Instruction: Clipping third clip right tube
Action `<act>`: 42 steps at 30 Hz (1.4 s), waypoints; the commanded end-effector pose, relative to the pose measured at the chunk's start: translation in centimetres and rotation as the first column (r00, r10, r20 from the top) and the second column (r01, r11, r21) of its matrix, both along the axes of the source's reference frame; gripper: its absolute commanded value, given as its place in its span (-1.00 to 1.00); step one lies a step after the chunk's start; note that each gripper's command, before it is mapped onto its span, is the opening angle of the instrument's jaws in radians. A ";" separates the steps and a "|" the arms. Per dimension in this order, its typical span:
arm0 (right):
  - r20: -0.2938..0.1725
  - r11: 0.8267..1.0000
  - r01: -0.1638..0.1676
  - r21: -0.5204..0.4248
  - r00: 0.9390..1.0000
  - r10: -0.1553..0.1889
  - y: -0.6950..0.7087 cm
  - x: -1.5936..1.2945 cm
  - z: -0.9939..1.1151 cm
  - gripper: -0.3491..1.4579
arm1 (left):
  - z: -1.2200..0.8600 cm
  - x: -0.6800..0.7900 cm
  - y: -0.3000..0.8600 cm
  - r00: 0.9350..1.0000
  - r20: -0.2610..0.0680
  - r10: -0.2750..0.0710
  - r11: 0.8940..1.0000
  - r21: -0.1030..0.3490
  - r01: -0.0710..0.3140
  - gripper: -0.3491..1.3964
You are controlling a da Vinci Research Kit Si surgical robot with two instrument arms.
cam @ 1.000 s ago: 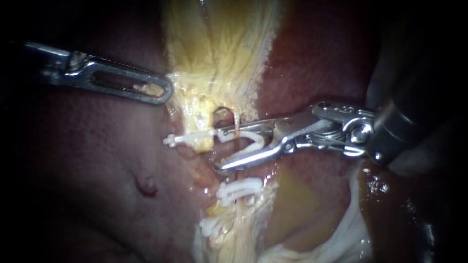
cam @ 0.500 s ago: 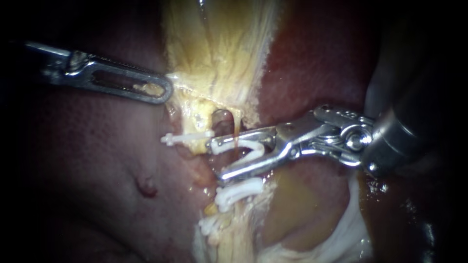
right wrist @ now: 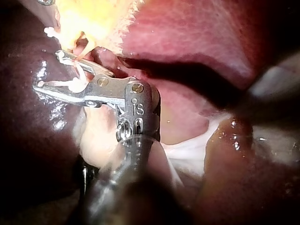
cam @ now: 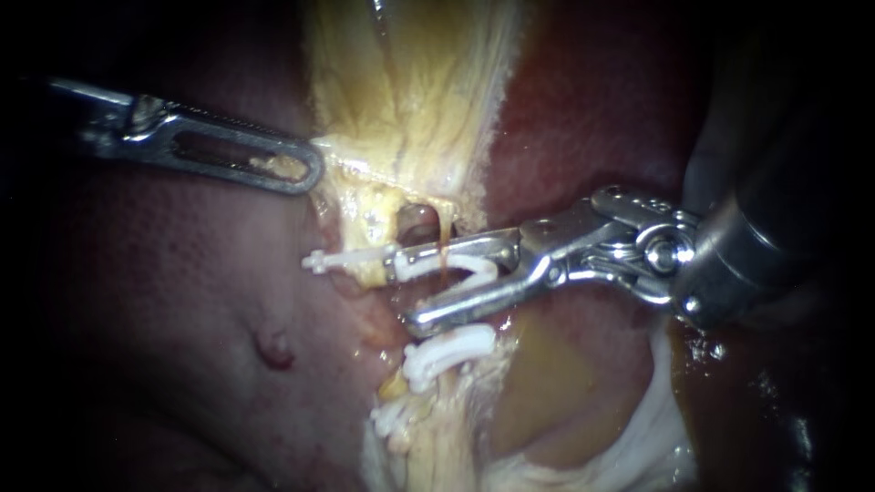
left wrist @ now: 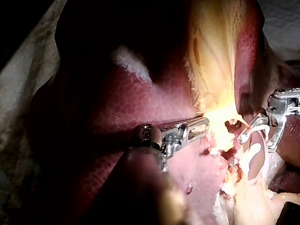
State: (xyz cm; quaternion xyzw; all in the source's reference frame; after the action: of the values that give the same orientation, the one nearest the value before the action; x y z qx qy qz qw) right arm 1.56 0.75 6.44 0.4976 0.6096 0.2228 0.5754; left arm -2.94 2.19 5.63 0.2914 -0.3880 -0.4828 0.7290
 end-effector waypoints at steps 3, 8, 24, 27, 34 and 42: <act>0.001 1.000 0.001 -0.001 1.000 -0.001 0.00 -0.03 0.04 -0.16 | 0.00 0.00 0.00 1.000 -0.001 0.000 1.000 0.000 0.000 -1.00; 0.002 1.000 0.006 0.011 1.000 -0.006 0.02 -0.10 0.07 -0.27 | 0.00 0.00 0.00 1.000 -0.001 0.000 1.000 0.000 0.000 -1.00; 0.011 1.000 -0.003 0.016 1.000 0.003 0.05 -0.19 0.14 -0.76 | 0.00 0.00 0.00 1.000 -0.001 0.000 1.000 0.000 0.000 -1.00; 0.016 1.000 -0.011 0.016 1.000 0.010 0.07 -0.22 0.18 -0.85 | 0.01 0.00 0.00 1.000 -0.001 0.000 1.000 0.000 0.000 -1.00; 0.034 0.998 0.000 0.060 0.999 -0.002 0.02 -0.30 0.25 -1.00 | 0.01 0.00 0.00 1.000 -0.001 0.000 1.000 0.000 0.000 -1.00; 0.047 0.998 0.014 0.057 0.999 -0.016 -0.04 -0.29 0.29 -1.00 | 0.00 0.00 0.00 1.000 -0.001 0.000 1.000 0.000 0.000 -1.00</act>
State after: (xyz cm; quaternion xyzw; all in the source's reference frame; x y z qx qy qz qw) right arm 1.27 0.71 6.73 0.5132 0.5857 0.2475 0.5765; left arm -2.94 2.19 5.63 0.2910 -0.3878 -0.4828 0.7292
